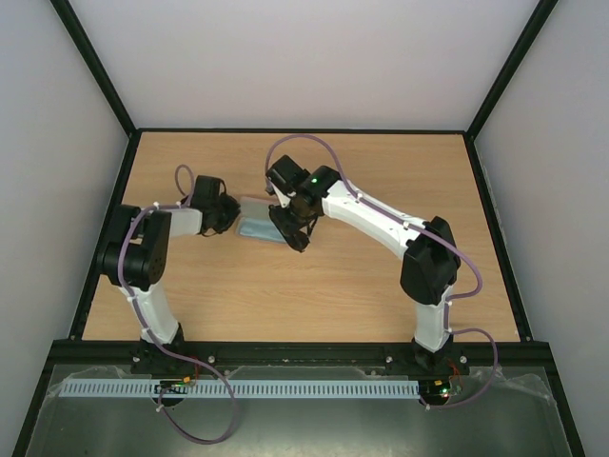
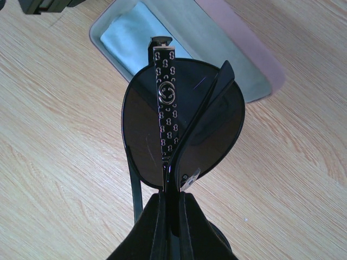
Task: Organize the sunglasses
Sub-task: Adjust the sunglasses case at the center of the board.
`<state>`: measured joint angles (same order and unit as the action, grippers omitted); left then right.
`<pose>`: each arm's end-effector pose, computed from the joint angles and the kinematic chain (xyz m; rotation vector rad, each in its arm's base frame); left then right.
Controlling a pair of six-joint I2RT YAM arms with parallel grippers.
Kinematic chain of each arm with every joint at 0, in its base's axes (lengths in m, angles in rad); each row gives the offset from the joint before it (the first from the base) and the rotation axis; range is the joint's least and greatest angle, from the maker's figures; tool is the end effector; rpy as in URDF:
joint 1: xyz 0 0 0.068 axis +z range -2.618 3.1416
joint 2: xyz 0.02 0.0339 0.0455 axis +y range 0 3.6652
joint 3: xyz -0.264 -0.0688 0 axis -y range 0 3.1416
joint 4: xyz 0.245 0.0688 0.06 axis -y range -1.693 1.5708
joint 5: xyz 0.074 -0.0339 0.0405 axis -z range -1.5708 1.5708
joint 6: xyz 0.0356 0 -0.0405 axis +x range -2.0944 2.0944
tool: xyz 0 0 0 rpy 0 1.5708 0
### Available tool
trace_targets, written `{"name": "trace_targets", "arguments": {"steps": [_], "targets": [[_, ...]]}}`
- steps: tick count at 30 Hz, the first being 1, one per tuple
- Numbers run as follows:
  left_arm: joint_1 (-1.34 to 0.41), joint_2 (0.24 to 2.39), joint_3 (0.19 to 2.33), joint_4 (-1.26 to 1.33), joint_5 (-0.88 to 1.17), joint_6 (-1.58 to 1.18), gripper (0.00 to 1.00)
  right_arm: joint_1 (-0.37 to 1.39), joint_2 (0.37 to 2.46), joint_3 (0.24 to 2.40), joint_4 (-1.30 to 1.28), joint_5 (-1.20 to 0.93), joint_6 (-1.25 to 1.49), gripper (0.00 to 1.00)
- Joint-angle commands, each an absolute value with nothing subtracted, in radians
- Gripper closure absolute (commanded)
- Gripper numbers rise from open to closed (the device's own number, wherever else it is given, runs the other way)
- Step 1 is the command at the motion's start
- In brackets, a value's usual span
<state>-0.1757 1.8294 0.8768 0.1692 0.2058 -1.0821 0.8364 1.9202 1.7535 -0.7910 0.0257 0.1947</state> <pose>0.3488 -0.0693 0.1270 -0.9972 2.2923 -0.8188 0.2855 0.3148 0.2904 -0.8009 2.4430 0.3725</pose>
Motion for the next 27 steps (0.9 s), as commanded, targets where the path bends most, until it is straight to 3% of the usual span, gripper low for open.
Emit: {"name": "trace_targets", "arguments": {"steps": [1, 14, 27], "targets": [[-0.198, 1.891, 0.957, 0.156, 0.208, -1.057, 0.89, 0.824, 1.939, 1.739, -0.813, 0.015, 0.195, 0.99], [-0.265, 2.000, 1.123, 0.113, 0.206, -1.042, 0.90, 0.791, 1.938, 1.716, -0.795, 0.000, 0.201, 0.99], [-0.332, 1.998, 1.122, 0.124, 0.212, -1.058, 0.90, 0.790, 1.889, 1.710, -0.796, -0.029, 0.237, 0.99]]}}
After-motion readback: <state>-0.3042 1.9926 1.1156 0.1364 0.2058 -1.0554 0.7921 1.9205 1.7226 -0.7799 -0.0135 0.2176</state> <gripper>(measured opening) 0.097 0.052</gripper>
